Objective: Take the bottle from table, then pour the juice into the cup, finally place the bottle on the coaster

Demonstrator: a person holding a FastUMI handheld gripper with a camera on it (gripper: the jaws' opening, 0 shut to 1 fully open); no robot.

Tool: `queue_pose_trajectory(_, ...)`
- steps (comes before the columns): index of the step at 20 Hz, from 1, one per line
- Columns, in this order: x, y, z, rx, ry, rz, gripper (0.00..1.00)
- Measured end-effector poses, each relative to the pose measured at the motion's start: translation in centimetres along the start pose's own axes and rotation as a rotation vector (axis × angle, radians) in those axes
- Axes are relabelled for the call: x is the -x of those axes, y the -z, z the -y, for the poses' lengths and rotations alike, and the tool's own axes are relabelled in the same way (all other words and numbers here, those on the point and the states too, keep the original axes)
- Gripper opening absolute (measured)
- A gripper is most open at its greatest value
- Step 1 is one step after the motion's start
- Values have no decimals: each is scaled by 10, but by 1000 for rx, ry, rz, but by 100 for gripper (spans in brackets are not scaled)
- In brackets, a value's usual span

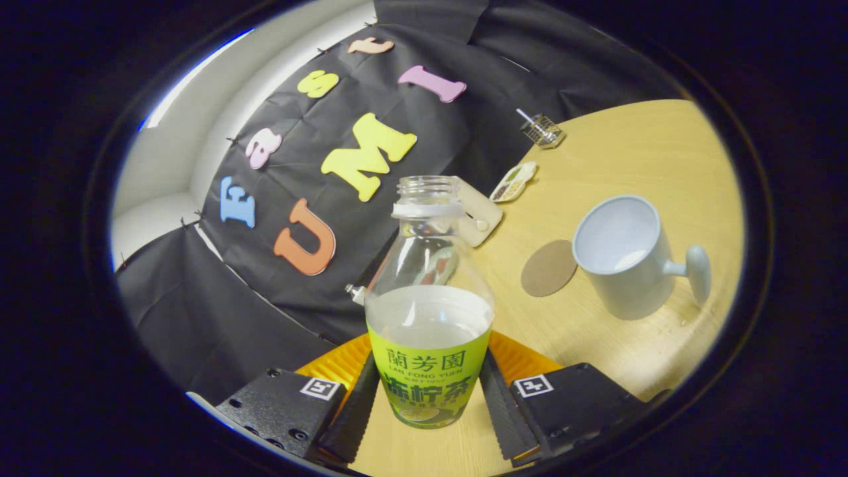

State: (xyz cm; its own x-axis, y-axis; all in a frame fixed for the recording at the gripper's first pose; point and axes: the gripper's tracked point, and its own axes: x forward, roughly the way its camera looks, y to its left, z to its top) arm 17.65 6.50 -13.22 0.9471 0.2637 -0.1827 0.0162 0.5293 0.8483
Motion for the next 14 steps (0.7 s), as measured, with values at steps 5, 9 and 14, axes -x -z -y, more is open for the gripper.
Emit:
queue_pose_trajectory(5, -7, -1, 7, -286, -57, -51, 80)
queue_pose_trajectory(9, -3, -3, 8, -362, -66, -88, 80)
queue_pose_trajectory(14, 7, -15, 3, -494, -136, -104, 80)
